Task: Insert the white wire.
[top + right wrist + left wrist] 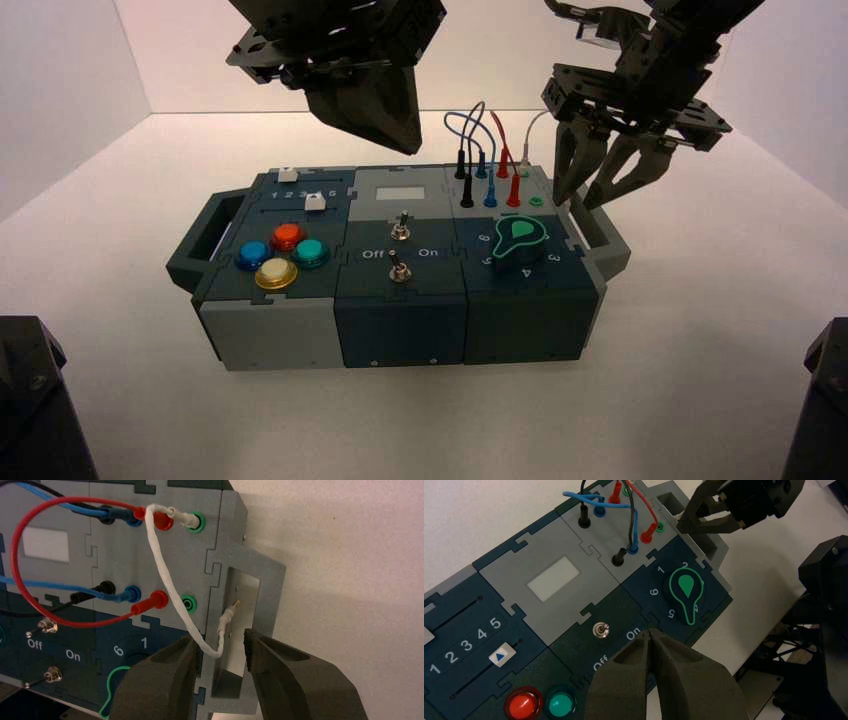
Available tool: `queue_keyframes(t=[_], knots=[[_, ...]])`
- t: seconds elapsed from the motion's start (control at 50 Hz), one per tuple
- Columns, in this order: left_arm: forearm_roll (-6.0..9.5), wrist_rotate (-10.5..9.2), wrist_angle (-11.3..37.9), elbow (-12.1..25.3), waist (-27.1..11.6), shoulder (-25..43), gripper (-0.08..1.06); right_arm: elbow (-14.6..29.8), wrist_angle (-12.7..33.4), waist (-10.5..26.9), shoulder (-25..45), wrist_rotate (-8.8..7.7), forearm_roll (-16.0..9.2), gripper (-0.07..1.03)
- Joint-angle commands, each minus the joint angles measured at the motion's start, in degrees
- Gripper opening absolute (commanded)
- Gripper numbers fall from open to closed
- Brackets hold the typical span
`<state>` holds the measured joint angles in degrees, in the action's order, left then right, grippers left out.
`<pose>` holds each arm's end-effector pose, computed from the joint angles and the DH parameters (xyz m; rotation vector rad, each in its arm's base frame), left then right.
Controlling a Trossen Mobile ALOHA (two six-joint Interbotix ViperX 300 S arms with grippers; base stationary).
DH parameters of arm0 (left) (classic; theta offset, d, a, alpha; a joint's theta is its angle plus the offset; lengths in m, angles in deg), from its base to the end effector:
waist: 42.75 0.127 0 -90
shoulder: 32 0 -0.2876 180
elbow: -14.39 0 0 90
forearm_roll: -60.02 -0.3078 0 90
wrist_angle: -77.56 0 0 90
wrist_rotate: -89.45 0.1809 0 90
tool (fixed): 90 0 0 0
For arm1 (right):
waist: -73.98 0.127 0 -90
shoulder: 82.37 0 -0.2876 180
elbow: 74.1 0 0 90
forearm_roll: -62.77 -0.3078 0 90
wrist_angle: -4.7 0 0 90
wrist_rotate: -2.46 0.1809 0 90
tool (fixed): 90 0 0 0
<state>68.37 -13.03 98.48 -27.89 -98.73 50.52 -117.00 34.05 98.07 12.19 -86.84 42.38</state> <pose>0.1699 -0.2685 0.0876 0.1481 1.0465 -0.7634 0.2397 0.1410 0.0145 0.1045 1.3831 0.2827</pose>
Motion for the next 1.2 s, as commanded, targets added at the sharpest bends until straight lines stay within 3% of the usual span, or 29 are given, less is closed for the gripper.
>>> queue_keyframes(t=[0.02, 0.68, 1.2], knots=[[0.09, -0.18, -0.35, 1.49, -0.09, -0.88, -0.03, 1.58, -0.26, 0.18, -0.35, -0.09, -0.26, 0.47], [0.09, -0.09, -0.09, 1.32, -0.09, -1.23, -0.03, 2.02, -1.76, 0.18, 2.37, -0.09, -0.26, 0.4], [0.09, -0.18, -0.09, 1.23, -0.18, -1.49, -0.03, 2.37, -1.14, 0.18, 2.37, -0.09, 0.0, 0.12]])
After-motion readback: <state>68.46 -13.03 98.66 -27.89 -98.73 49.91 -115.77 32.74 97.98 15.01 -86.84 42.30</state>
